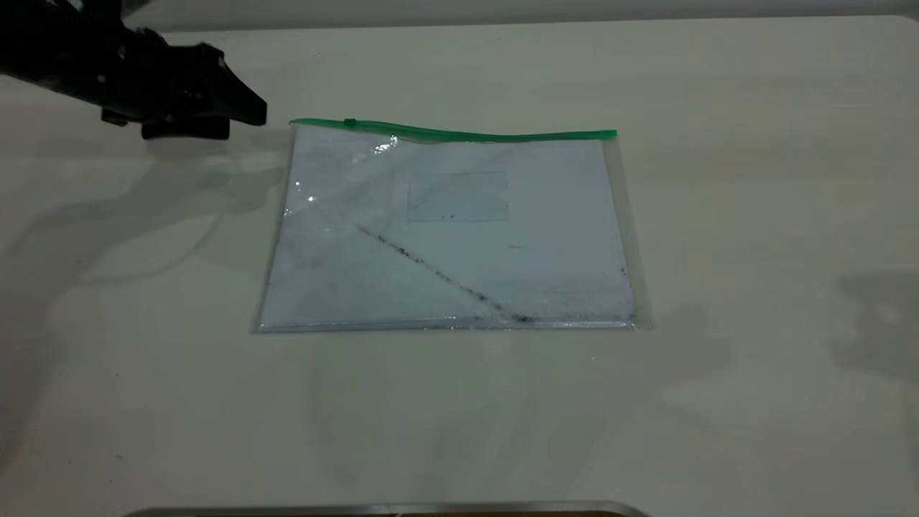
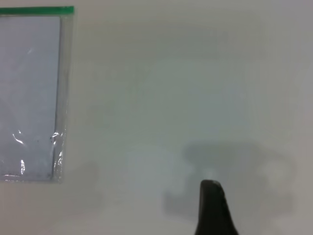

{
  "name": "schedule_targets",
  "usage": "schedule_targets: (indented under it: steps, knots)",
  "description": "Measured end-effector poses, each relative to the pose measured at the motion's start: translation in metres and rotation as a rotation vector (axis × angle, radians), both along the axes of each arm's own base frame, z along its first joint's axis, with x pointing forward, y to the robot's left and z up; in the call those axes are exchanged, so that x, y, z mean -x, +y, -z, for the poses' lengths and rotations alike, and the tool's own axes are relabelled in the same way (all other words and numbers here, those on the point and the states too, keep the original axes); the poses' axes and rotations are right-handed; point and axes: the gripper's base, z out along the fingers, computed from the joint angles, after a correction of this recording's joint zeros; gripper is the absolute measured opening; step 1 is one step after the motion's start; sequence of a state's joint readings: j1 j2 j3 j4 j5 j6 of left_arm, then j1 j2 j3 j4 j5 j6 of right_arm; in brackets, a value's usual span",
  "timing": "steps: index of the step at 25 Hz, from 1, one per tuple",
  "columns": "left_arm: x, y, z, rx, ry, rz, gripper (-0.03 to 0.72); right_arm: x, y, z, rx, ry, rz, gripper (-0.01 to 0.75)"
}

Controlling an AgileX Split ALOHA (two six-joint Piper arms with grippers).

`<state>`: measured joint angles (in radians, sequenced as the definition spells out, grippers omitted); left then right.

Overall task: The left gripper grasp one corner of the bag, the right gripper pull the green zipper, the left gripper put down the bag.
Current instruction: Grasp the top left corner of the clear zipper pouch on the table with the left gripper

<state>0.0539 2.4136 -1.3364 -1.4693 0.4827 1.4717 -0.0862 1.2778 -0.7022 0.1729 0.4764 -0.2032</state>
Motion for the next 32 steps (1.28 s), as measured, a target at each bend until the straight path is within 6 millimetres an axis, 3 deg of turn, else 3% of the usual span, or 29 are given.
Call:
schedule_targets:
  steps: [14,20,23,28,30,32]
  knots:
    - [-0.009,-0.036,0.042,0.028,0.007,0.126,0.586,0.000,0.000,0.000,-0.002,0.006,-0.001,0.534]
    - [-0.011,-0.051,0.047,0.099,0.006,0.185,0.570,0.000,0.000,0.000,-0.002,0.006,-0.001,0.534]
    - [-0.012,-0.053,0.049,0.103,0.005,0.193,0.467,0.000,0.000,0.000,-0.002,0.006,-0.001,0.534]
    - [-0.011,-0.054,0.049,0.090,-0.030,0.245,0.106,0.000,0.000,0.000,-0.002,0.006,-0.001,0.534]
    - [-0.011,-0.055,0.045,0.075,-0.078,0.307,0.055,0.000,0.000,0.000,0.003,0.006,-0.007,0.534]
    - [-0.014,-0.057,0.037,0.053,-0.158,0.412,0.053,0.000,0.000,0.000,0.015,-0.004,-0.023,0.534]
